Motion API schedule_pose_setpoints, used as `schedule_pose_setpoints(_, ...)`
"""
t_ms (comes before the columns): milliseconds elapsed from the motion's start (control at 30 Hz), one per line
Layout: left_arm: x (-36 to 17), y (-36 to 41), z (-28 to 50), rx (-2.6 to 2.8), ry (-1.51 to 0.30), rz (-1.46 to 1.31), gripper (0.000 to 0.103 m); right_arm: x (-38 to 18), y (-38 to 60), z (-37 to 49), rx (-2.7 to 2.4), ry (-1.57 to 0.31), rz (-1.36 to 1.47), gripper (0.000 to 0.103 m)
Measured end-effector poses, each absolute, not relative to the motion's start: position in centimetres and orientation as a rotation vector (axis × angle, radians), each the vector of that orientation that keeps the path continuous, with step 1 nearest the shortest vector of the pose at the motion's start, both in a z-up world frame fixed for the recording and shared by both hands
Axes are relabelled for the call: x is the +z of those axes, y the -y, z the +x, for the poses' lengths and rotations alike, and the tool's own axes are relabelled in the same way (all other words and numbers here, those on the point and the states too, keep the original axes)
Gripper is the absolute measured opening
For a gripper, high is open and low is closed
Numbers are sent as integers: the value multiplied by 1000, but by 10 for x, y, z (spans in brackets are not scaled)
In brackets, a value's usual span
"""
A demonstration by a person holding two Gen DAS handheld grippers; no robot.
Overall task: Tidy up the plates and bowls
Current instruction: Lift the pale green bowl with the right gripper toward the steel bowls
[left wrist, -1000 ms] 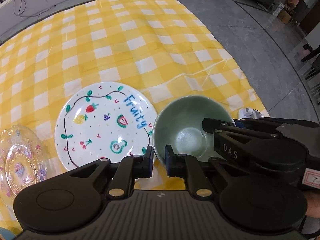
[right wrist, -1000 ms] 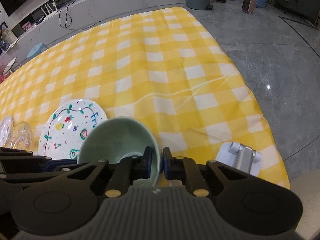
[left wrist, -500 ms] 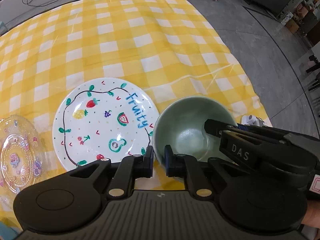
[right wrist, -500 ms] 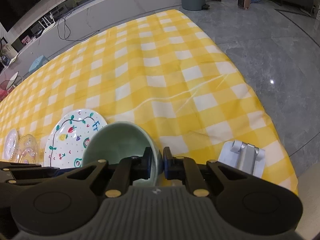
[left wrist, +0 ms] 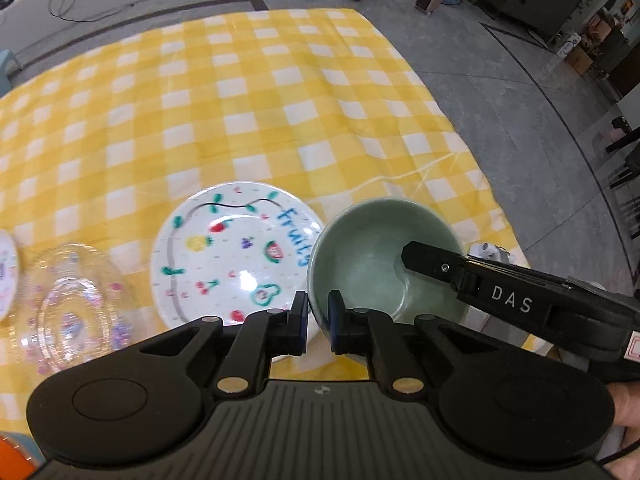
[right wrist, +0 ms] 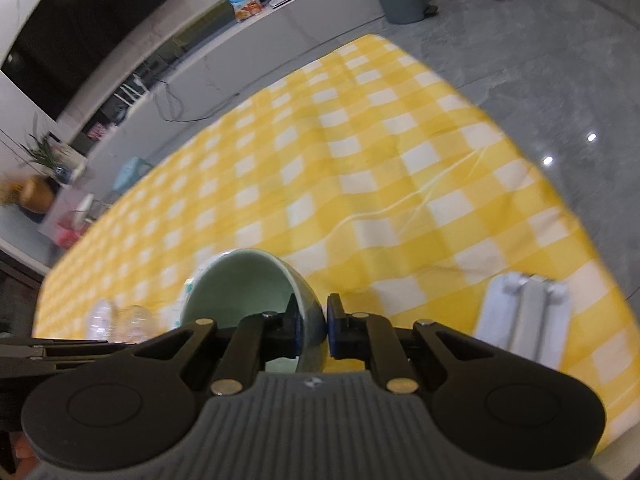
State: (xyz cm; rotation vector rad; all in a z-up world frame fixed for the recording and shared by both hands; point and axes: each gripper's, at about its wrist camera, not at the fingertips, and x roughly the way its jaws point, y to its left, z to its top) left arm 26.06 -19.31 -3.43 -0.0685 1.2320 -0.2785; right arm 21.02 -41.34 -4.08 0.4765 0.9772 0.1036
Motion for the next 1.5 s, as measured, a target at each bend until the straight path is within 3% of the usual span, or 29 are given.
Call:
schedule_pose_setpoints(267,-44,168,263,-199,-1251,-79,11,-50,400,211,233,-1016,647,14)
schedule_pose_setpoints(567,-48,153,265,-192,-1285,-156,9,-56,391,216,235,-1044,650,13)
schedule_pose_setpoints(1133,37,85,187,-145,-1094,-180,9,27,316,169,385,-850,504,13)
schedule_pose_setpoints(1500,45,-3,117,-74,-1004,-275,10,46,213,134,536,-856,376,13)
